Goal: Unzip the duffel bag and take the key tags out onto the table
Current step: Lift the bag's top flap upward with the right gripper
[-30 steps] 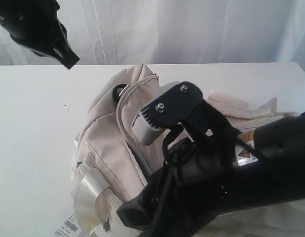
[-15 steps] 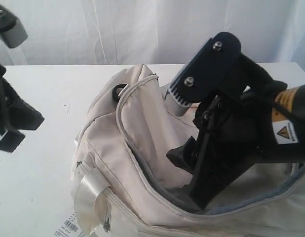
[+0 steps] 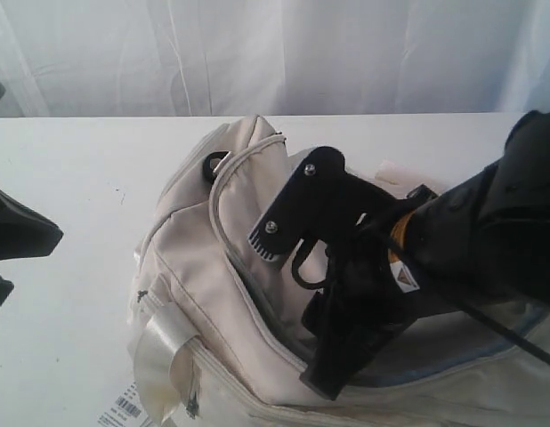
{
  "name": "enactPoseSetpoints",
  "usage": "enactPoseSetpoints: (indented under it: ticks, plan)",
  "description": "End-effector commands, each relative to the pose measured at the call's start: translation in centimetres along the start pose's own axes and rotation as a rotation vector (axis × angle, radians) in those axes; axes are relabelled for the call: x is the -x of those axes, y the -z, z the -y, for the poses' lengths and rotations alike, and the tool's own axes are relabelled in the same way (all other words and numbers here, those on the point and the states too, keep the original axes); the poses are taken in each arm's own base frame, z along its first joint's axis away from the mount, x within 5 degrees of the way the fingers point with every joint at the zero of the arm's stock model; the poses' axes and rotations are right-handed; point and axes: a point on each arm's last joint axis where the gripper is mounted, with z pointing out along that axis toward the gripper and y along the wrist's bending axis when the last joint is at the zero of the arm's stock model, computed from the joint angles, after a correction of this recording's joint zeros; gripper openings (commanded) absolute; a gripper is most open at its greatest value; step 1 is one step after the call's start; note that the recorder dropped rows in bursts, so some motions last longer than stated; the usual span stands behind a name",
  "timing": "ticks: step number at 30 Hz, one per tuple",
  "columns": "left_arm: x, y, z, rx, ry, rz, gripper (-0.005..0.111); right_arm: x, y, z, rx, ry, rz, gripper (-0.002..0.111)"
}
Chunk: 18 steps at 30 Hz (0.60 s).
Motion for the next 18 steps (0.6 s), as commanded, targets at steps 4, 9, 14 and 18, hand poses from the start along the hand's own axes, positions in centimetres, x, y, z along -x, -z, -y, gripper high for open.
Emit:
enactPoseSetpoints:
  ticks: [4,9,14,18]
  plan:
    - [-0.1,0.1,0.1,-0.005,0.008,0.015,0.000,0.3,-0.1,1.1,-0.110,0.031,-0.027,0.000]
    - [0.0,0.1,0.1,-0.010,0.012,0.019,0.000,2.2,2.1,4.0,-0.381,0.081,0.034,0.000]
    - [0.0,0.1,0.3,-0.027,0.026,0.026,0.000,3.3,2.9,7.9,-0.599,0.058,0.065,0.000]
    - [0.0,0.1,0.4,-0.034,0.031,0.025,0.000,4.0,1.8,11.7,-0.636,-0.008,0.079,0.000]
